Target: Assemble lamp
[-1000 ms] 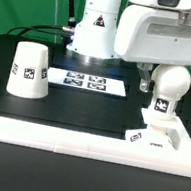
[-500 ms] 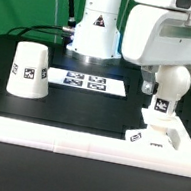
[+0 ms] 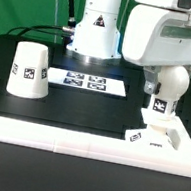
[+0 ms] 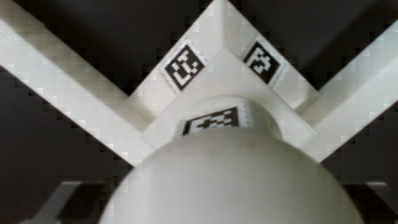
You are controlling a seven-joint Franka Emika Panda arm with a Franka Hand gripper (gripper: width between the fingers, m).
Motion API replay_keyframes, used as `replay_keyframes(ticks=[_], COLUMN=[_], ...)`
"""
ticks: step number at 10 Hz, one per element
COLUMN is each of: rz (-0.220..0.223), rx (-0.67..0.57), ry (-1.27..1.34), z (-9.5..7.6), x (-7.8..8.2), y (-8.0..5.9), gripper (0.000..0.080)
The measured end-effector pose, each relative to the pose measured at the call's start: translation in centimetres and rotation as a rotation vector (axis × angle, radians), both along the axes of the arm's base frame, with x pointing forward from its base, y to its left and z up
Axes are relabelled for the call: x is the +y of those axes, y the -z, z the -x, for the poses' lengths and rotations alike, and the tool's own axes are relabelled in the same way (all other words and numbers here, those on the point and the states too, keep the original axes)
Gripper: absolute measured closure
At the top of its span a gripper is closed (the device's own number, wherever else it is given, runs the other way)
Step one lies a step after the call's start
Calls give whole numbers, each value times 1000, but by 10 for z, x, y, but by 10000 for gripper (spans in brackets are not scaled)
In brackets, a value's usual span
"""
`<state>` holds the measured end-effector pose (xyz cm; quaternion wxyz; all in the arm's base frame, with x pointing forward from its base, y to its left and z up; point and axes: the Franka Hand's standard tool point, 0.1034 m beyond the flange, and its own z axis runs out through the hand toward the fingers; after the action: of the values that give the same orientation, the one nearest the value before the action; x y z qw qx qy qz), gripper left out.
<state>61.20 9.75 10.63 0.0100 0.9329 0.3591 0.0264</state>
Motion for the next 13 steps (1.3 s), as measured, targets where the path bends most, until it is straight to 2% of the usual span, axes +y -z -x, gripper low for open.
replay_keyframes(ticks=[7,13], rz=[-47,-49], rx=[-9,15], ry=[732,1393], z=[-1,6], x=[-1,3], y=[0,2], gripper=[225,225])
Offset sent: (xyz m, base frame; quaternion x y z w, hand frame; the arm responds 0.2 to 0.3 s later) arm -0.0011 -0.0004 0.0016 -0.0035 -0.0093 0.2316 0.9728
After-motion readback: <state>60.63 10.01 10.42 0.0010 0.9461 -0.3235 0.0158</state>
